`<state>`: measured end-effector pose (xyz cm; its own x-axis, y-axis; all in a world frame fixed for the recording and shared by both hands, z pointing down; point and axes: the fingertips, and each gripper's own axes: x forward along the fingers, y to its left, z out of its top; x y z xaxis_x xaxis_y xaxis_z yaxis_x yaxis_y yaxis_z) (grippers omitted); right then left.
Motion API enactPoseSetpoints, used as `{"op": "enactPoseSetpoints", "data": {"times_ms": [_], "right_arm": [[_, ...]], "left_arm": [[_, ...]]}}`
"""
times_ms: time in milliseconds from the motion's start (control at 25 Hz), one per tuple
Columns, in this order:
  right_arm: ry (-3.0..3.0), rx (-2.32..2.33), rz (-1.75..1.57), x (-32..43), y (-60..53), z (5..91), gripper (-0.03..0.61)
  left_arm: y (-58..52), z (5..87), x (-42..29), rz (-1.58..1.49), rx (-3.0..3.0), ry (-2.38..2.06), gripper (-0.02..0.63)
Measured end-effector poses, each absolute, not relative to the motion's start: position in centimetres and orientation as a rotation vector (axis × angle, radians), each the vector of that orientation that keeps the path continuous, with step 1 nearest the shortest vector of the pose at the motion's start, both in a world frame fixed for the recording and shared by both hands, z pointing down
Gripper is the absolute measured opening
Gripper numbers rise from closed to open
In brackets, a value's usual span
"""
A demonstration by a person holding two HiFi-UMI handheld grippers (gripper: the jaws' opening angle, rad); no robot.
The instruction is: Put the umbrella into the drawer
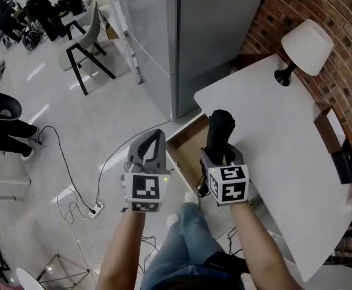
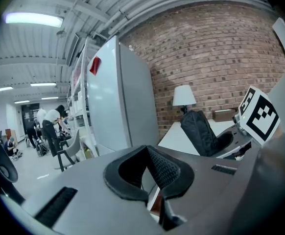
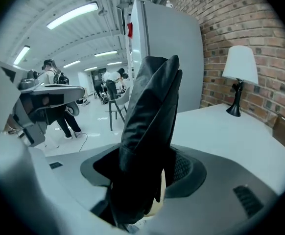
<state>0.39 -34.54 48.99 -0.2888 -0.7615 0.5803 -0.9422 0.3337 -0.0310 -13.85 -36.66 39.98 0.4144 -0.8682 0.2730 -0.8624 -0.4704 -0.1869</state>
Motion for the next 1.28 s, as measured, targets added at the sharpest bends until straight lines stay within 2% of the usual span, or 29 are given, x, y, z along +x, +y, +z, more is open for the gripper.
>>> {"op": "enactPoseSetpoints", "data": {"times_ms": [840,1280], "right_arm": [[-2.032,1.298,0.537,-2.3,-40.3,63.0,0.249],[-1.842,1.341,0.533,-1.1,-42.4,69.6,0.250]], "left_arm": [[-39.5,48.8,-14.3,-0.641,-2.651,1.722,0.002],[-41.2,53.1,-14.1,-0.666,-2.662,1.703,0.002]]}}
